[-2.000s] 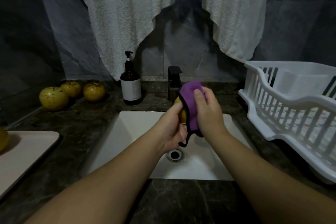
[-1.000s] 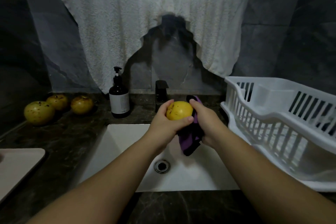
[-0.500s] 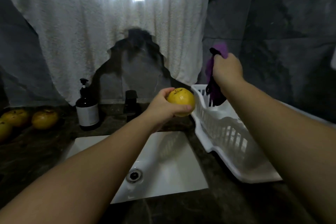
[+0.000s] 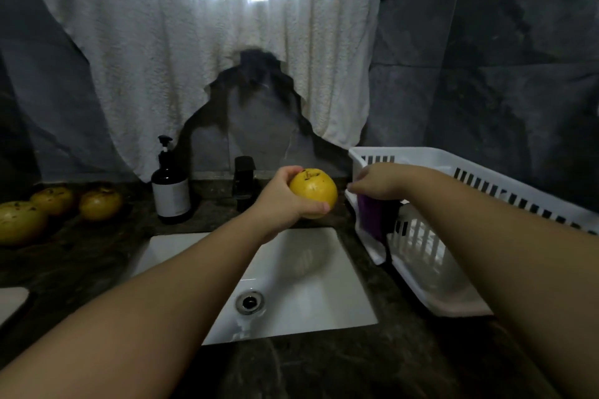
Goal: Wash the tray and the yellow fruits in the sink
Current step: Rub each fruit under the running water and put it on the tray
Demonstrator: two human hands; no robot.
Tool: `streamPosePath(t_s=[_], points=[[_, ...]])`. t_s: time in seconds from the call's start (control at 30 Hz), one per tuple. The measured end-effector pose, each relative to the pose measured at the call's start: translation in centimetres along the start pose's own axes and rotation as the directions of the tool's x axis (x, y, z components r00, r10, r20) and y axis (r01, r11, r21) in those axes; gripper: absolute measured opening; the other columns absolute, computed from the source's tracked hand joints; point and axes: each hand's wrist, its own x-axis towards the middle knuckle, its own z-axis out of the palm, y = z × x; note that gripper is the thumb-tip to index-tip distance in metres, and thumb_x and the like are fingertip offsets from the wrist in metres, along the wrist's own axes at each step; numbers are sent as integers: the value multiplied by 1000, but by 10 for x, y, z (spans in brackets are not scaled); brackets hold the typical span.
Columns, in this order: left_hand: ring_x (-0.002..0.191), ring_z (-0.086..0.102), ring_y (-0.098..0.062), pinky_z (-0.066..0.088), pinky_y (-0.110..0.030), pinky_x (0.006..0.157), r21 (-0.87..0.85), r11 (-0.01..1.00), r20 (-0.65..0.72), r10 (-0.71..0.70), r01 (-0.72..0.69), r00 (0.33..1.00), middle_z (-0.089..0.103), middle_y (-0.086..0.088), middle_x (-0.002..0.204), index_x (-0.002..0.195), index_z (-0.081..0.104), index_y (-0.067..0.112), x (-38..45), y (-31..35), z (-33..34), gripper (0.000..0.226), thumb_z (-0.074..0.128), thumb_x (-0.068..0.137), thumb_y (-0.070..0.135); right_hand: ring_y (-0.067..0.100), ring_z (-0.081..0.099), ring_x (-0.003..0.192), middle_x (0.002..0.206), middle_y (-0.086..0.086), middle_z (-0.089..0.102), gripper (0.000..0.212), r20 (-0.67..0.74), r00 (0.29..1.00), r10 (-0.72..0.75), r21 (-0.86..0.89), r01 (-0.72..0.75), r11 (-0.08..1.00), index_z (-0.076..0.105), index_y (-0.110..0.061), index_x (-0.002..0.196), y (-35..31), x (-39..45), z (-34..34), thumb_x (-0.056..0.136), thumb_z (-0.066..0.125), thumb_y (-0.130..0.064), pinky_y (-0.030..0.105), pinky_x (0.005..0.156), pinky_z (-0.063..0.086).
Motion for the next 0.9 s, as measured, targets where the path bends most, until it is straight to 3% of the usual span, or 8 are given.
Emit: streamPosePath(t_s=[0.17, 0.3, 0.4, 0.47, 0.5, 0.63, 0.77, 0.9], points=[[116, 61, -18, 56, -40, 101, 198, 974, 29, 104, -107, 994, 55, 3, 134, 139, 47, 31, -17, 4, -29, 96, 100, 61, 15, 29, 63, 114, 122, 10, 68, 39, 35, 998, 54, -162, -48, 986, 69, -15, 125, 1, -5, 3, 90, 72, -30, 38, 97, 51], [118, 60, -17, 58, -40, 98, 253, 954, 37, 155, -159, 987, 55, 5, 134, 136, 45, 38, -30, 5, -52, 96, 101, 60, 21, 28, 60, 109, 128, 12, 61, 37, -39, 998, 43, -235, -51, 971, 63, -15, 133, -18, -10, 5, 99, 57, -27, 35, 89, 50], [115, 62, -13, 59, -33, 92, 261, 952, 5, 166, -162, 986, 56, 11, 128, 132, 45, 40, -38, 4, -72, 95, 102, 58, 22, 23, 61, 97, 112, 6, 63, 23, -254, 961, -108, 245, 172, 954, 71, -21, 115, -52, -8, 13, 98, 55, -27, 31, 79, 45], [110, 62, -8, 58, -26, 86, 265, 953, -54, 166, -146, 985, 57, 13, 123, 131, 46, 38, -44, 3, -88, 93, 102, 58, 21, 22, 60, 79, 100, 9, 61, 22, -48, 997, -65, 776, 78, 626, 67, -20, 104, -84, -15, 19, 99, 56, -39, 33, 73, 47], [108, 62, -8, 58, -26, 85, 268, 955, -90, 160, -131, 983, 57, 14, 121, 130, 46, 35, -50, 3, -100, 93, 102, 58, 22, 24, 61, 75, 98, 12, 61, 33, 137, 984, -114, 870, -65, 490, 63, -21, 106, -102, -20, 23, 98, 54, -52, 34, 68, 51], [103, 62, -7, 60, -21, 76, 279, 955, -154, 149, -102, 977, 58, 11, 119, 131, 46, 30, -67, 0, -140, 92, 101, 58, 21, 31, 76, 86, 104, 17, 71, 74, 449, 816, -364, 799, -184, 573, 59, -20, 124, -158, -32, 44, 85, 49, -83, 34, 61, 61], [108, 64, -13, 62, -28, 73, 173, 985, -127, 40, -18, 991, 54, 3, 129, 138, 42, 30, -92, 0, -182, 94, 98, 65, 12, 21, 71, 66, 75, 11, 74, 47, 314, 872, -376, 884, -123, 451, 63, -15, 117, -220, -42, 70, 89, 69, -52, 25, 51, 55], [100, 67, -19, 53, -35, 75, -141, 964, -76, -239, 227, 968, 64, -2, 129, 146, 47, 40, -117, 3, -233, 92, 90, 65, 47, 23, 72, 86, 109, 5, 68, 58, -20, 942, -335, 893, 167, 417, 54, -26, 129, -266, -38, 102, 79, 81, -37, 39, 67, 63]])
